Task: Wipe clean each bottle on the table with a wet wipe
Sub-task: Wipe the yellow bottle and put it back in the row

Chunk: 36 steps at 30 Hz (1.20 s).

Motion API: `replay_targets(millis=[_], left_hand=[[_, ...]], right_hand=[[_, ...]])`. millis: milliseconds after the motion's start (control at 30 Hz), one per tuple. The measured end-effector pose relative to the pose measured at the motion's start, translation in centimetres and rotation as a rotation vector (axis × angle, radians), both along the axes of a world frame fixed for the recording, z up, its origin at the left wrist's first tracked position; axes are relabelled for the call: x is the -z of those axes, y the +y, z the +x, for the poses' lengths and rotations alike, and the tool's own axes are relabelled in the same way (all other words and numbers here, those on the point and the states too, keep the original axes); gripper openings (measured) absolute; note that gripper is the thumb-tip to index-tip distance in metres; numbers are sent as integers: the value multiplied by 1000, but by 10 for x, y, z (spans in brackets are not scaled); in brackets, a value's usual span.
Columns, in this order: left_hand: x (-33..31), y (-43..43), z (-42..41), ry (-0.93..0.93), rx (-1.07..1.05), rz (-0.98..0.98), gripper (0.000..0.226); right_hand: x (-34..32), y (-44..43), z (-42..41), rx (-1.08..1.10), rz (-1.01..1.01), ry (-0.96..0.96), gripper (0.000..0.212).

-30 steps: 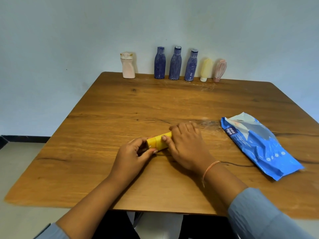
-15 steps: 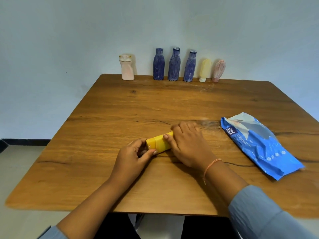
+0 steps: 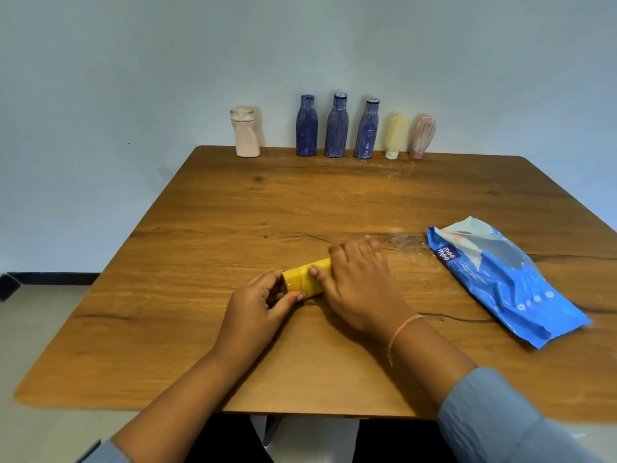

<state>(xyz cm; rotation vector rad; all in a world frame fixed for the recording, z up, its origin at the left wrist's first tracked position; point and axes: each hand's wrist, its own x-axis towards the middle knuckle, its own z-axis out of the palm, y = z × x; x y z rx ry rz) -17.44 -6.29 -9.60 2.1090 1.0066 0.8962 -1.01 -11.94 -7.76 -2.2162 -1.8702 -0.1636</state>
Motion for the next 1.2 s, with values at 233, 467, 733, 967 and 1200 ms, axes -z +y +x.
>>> replay_targets(millis=[233,467,733,967,1200], left_hand=[[-4,-2,-1,4,10,-81,34],[-2,1,4,-150,37,-235,63],[3,5,3,64,26,-69,77],[1,6,3,22,38,-125,61],[4,8,4,-42,33,-247,68]], right_hand=[[8,2,-48,-198,28,106,79],[10,3,7,-36,-81,123,84],[7,-4,9,-51,-75,435,67],[15,-9,-44,-203,-129,279,83],[20,-15,-8,-164,-140,109,83]])
